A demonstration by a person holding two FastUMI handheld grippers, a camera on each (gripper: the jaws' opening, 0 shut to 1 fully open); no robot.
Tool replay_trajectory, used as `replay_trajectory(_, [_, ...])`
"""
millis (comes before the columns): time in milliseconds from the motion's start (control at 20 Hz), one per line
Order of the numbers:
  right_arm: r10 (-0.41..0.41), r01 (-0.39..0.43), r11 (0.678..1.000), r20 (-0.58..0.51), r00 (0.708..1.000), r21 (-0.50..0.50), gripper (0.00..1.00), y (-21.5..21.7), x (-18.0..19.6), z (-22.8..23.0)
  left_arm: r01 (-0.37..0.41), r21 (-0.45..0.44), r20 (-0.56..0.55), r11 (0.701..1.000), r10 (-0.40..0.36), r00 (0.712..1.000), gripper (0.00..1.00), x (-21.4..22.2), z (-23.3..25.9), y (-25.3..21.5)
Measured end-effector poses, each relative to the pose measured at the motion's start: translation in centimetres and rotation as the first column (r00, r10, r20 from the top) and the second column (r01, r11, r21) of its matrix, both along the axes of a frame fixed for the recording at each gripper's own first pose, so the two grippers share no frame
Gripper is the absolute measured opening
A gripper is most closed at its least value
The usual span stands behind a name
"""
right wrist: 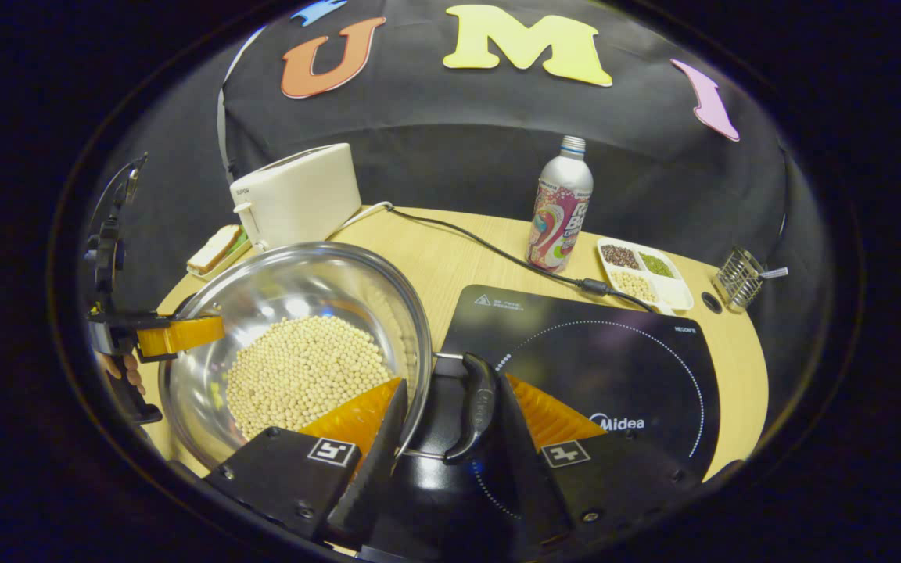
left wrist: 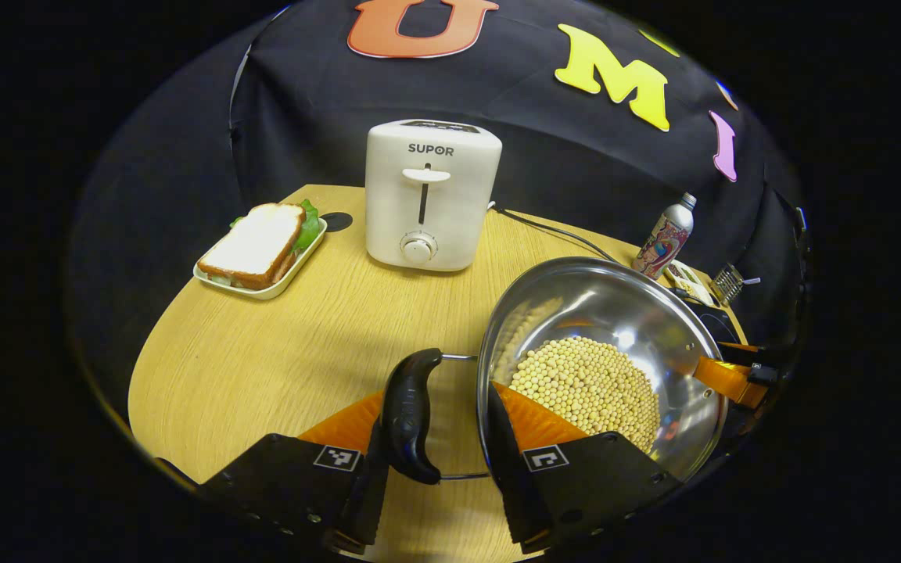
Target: First push the handle of the pot to place it horizontally, then grasp the pot with both hands and set it on the induction cooktop.
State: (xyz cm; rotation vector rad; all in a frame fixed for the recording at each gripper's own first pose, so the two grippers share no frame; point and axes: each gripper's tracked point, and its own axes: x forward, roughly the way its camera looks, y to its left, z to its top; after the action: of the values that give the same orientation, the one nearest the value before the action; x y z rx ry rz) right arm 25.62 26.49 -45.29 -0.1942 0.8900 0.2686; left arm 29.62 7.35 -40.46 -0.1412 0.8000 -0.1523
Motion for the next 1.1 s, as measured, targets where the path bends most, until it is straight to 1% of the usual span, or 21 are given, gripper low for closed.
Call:
replay_trajectory(200, [0.009, -0.009, 1.000, 0.010, 1.000, -0.016, 0.60, 0.0, 0.1, 0.1, -0.021, -0.007, 0.002, 1.000, 0.021, 1.000, 0.60, 0.0, 0.1, 0.0])
replay_trajectory(250, [0.016, -0.015, 1.000, 0.007, 1.000, -0.025, 0.55, 0.0, 0.0, 0.2, -0.035, -0.024, -0.004, 0.999, 0.035, 0.999, 0.60, -0.2, 0.2, -0.1])
replay_trajectory(300, [0.018, -0.018, 0.999, 0.003, 1.000, -0.030, 0.55, -0.1, -0.1, 0.4, -0.034, -0.026, -0.019, 0.999, 0.034, 0.999, 0.58, -0.6, 0.1, -0.1])
replay_trajectory(350, [0.019, -0.019, 0.999, 0.000, 1.000, -0.029, 0.53, -0.1, -0.2, 0.5, -0.036, -0.030, -0.019, 0.999, 0.036, 0.999, 0.48, -0.8, 0.1, -0.1])
replay_trajectory(400, [0.021, -0.021, 0.999, -0.005, 1.000, -0.028, 0.54, 0.0, -0.6, 0.8, -0.038, -0.032, -0.034, 0.999, 0.037, 0.999, 0.48, -1.2, 0.2, 0.0])
replay_trajectory(450, [0.026, -0.026, 0.999, -0.005, 1.000, -0.025, 0.52, 0.0, -0.7, 1.2, -0.042, -0.038, -0.034, 0.998, 0.041, 0.999, 0.48, -1.4, 0.4, 0.0])
replay_trajectory(500, [0.033, -0.033, 0.999, 0.000, 0.999, -0.018, 0.52, 0.2, -0.9, 1.7, -0.046, -0.042, -0.036, 0.998, 0.044, 0.998, 0.48, -1.7, 0.9, 0.1])
replay_trajectory(550, [0.039, -0.039, 0.999, 0.000, 0.999, -0.014, 0.52, 0.4, -1.0, 2.3, -0.051, -0.044, -0.028, 0.998, 0.050, 0.998, 0.57, -1.9, 1.6, 0.3])
replay_trajectory(750, [0.070, -0.070, 0.997, -0.001, 0.998, 0.007, 0.51, 0.9, -1.8, 5.4, -0.054, -0.015, -0.005, 0.998, 0.054, 0.999, 0.57, -2.9, 4.8, 0.9])
replay_trajectory(800, [0.074, -0.074, 0.997, 0.001, 0.997, 0.012, 0.54, 0.8, -1.8, 6.3, -0.051, -0.008, 0.003, 0.999, 0.051, 0.999, 0.57, -3.1, 5.6, 0.9])
replay_trajectory(900, [0.074, -0.074, 0.997, -0.005, 0.997, 0.026, 0.51, 0.3, -2.2, 8.2, -0.048, -0.005, 0.013, 0.999, 0.048, 0.999, 0.57, -3.7, 7.5, 0.5])
replay_trajectory(1050, [0.081, -0.082, 0.996, 0.015, 0.997, 0.030, 0.54, -0.7, -2.7, 11.7, -0.033, -0.001, 0.035, 0.999, 0.033, 0.999, 0.57, -4.5, 10.6, -0.7])
replay_trajectory(1100, [0.086, -0.086, 0.996, 0.026, 0.996, 0.027, 0.51, -1.3, -2.9, 13.1, -0.026, 0.002, 0.050, 1.000, 0.026, 0.998, 0.57, -4.7, 11.8, -1.0])
